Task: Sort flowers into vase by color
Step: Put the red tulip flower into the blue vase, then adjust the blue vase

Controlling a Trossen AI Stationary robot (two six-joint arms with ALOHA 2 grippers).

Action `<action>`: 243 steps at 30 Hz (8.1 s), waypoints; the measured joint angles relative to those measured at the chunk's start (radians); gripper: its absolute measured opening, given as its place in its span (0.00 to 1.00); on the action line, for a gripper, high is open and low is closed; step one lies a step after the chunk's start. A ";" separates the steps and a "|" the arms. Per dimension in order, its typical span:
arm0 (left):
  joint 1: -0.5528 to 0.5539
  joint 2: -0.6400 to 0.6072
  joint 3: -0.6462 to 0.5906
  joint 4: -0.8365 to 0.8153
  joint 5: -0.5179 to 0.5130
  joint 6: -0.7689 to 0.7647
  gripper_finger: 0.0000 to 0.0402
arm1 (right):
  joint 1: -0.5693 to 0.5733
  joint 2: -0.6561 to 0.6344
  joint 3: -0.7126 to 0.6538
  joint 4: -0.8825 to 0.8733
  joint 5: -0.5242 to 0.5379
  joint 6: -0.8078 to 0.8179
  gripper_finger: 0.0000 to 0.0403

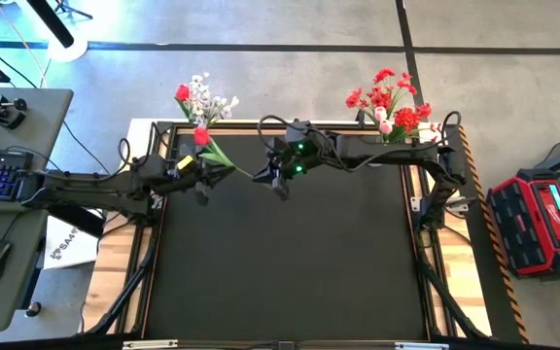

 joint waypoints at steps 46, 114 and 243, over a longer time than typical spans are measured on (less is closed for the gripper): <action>0.026 -0.227 0.332 -0.984 -0.748 0.220 0.00 | -0.095 -0.024 0.000 -0.378 0.166 0.101 0.47; 0.141 -0.111 0.369 -1.414 -0.624 -0.222 0.00 | -0.092 -0.024 0.000 -0.341 0.047 0.079 0.47; 0.446 0.903 0.481 -1.320 -0.161 1.355 0.55 | 0.418 0.098 0.000 -0.593 0.825 0.864 0.47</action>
